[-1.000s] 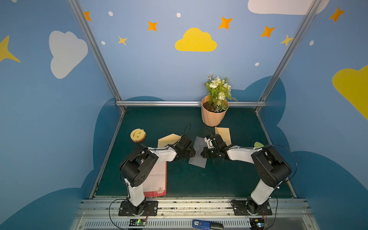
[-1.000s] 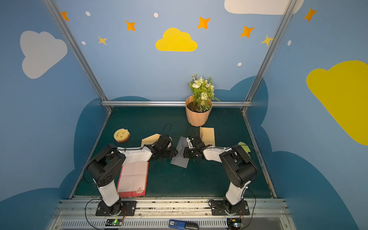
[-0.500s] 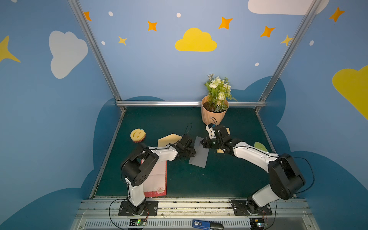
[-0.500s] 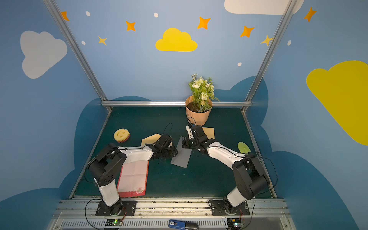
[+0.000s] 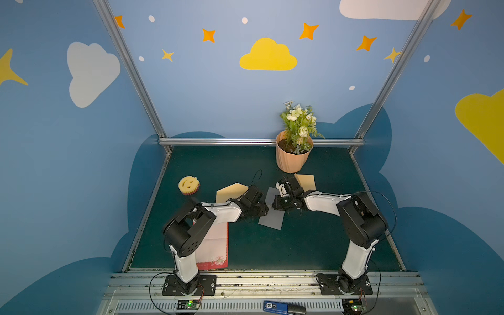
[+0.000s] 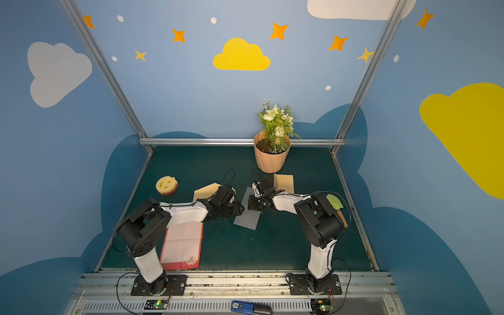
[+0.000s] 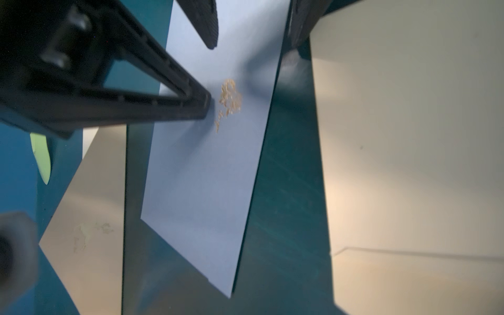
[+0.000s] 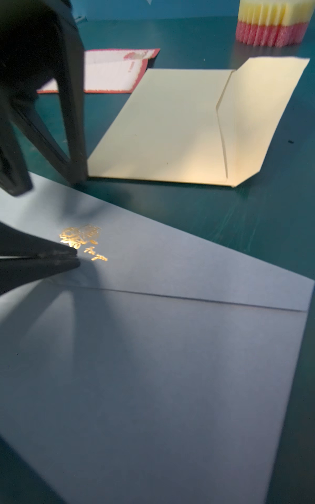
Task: Fold the letter paper in half and place it into the envelope
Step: Fold the envelope flap on the envelope, then move the envelope to the center of the board.
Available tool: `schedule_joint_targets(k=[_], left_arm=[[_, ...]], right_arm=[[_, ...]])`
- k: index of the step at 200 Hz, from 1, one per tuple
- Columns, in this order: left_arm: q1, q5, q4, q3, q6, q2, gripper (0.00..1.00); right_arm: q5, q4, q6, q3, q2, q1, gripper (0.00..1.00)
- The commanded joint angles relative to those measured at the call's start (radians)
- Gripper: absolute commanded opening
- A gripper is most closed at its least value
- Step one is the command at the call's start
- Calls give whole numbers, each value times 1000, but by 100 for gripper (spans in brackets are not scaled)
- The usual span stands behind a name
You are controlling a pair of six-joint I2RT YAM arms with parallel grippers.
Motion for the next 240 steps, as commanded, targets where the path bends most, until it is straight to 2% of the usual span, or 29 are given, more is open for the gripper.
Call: schedule_joint_targets(k=[1, 28, 57, 143, 182, 240], left_arm=[[-1, -5, -135, -24, 39, -49, 48], [-14, 54, -130, -57, 36, -74, 49], [-45, 104, -91, -79, 8, -42, 49], [-63, 149, -43, 38, -12, 122, 47], [-37, 187, 0, 146, -8, 235, 46], [63, 273, 149, 219, -58, 322, 46]], right_arm=[[32, -15, 2, 31, 28, -6, 0], [47, -30, -11, 47, 44, -15, 0], [52, -45, -28, 62, 48, -28, 0], [53, -62, -51, 108, 83, -78, 0], [65, -77, -61, 167, 127, -121, 0], [65, -131, -74, 348, 240, -165, 0]])
